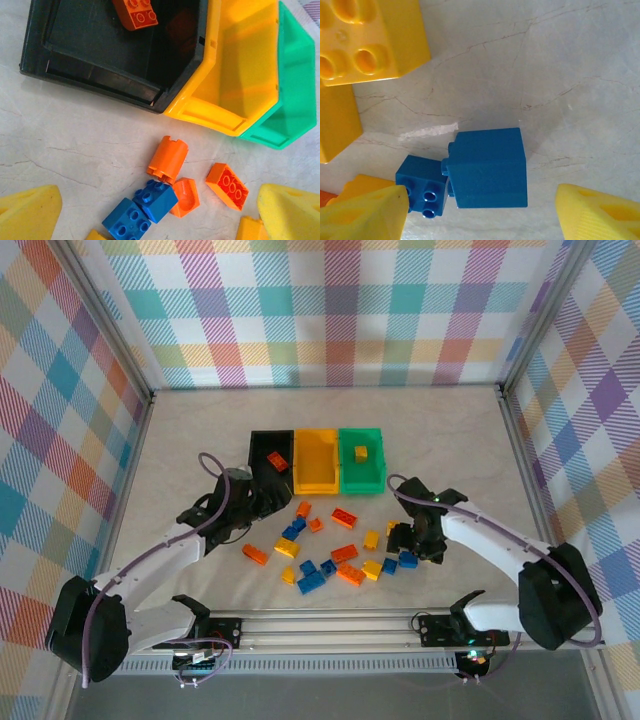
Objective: Sort the legos into containers by color
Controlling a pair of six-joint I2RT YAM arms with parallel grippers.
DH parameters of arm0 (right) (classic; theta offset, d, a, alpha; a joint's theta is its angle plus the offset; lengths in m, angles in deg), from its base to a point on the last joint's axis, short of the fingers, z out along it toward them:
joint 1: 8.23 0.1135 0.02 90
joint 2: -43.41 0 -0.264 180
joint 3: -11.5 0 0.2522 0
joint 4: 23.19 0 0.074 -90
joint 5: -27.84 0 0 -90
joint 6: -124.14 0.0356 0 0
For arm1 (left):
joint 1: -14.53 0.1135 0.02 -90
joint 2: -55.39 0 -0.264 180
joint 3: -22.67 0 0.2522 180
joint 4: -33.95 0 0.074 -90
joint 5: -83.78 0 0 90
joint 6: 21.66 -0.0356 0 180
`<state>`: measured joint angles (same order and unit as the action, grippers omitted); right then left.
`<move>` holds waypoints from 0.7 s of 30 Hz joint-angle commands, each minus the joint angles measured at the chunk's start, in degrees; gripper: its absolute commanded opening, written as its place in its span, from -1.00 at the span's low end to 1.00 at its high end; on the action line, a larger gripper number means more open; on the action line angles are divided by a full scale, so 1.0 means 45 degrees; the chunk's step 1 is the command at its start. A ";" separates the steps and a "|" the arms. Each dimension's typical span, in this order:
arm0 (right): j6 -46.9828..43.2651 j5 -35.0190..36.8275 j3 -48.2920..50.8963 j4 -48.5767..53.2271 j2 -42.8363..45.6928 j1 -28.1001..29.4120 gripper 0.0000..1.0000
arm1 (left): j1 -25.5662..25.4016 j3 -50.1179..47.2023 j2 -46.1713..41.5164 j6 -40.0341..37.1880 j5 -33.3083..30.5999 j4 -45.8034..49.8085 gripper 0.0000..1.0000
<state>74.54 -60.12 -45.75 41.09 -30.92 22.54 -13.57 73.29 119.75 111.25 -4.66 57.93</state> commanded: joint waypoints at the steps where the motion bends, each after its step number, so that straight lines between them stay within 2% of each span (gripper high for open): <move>1: 0.0226 -0.0066 0.0070 -0.0036 -0.0436 0.0039 0.48 | -0.0064 -0.0396 -0.0123 0.0234 0.0131 -0.0376 1.00; 10: -0.0028 0.0042 0.0530 -0.1055 -0.1437 -0.0039 0.22 | 0.0007 -0.0374 -0.0462 0.0063 -0.0082 0.0010 1.00; 21: -0.0618 -0.0028 0.0277 -0.0744 -0.0375 -0.0118 -0.27 | 0.0033 -0.0359 -0.1054 0.0180 -0.0520 0.0365 1.00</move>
<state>73.36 -60.12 -43.23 36.11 -35.53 22.21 -13.57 72.13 116.62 111.45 -5.73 58.15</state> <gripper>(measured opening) 0.437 0.998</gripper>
